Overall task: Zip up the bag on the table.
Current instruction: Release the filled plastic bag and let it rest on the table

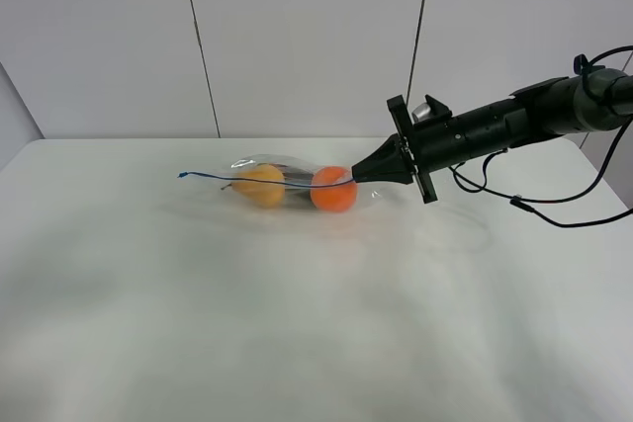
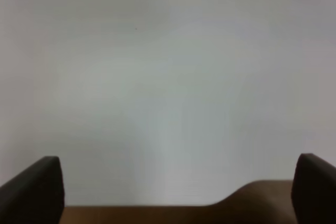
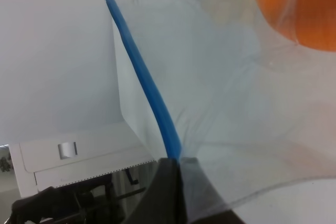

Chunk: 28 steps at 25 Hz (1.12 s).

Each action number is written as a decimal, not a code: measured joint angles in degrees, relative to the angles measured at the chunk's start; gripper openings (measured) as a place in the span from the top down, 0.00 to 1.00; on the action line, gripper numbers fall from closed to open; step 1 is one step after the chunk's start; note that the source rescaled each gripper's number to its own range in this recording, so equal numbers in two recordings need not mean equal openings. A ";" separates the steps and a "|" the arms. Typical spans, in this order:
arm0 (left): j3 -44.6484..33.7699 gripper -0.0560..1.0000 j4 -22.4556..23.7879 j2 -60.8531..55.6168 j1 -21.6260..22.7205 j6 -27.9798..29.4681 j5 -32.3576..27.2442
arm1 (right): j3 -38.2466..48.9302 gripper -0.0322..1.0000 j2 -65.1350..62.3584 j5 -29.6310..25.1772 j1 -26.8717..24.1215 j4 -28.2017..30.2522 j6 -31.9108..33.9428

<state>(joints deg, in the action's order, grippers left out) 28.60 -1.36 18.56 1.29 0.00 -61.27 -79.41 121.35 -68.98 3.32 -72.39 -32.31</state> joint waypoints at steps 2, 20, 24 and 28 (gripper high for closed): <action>0.00 0.00 0.00 -3.27 -0.63 0.00 0.00 | 0.00 0.97 0.00 0.00 0.00 0.05 0.00; 0.00 0.00 0.17 -18.92 -0.82 0.00 -0.07 | -4.85 0.03 -0.41 -0.35 0.00 14.57 5.45; 0.00 0.00 0.17 -18.92 -0.82 0.00 -0.07 | -13.52 0.01 -2.42 -0.39 0.00 36.59 15.00; 0.00 0.00 0.17 -18.92 -0.82 0.00 -0.07 | -20.10 0.01 -4.02 -0.39 0.00 54.90 22.28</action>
<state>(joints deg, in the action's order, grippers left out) 28.60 -1.19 -0.37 0.47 0.00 -61.34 -99.50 117.33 -69.37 3.32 -17.49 -10.03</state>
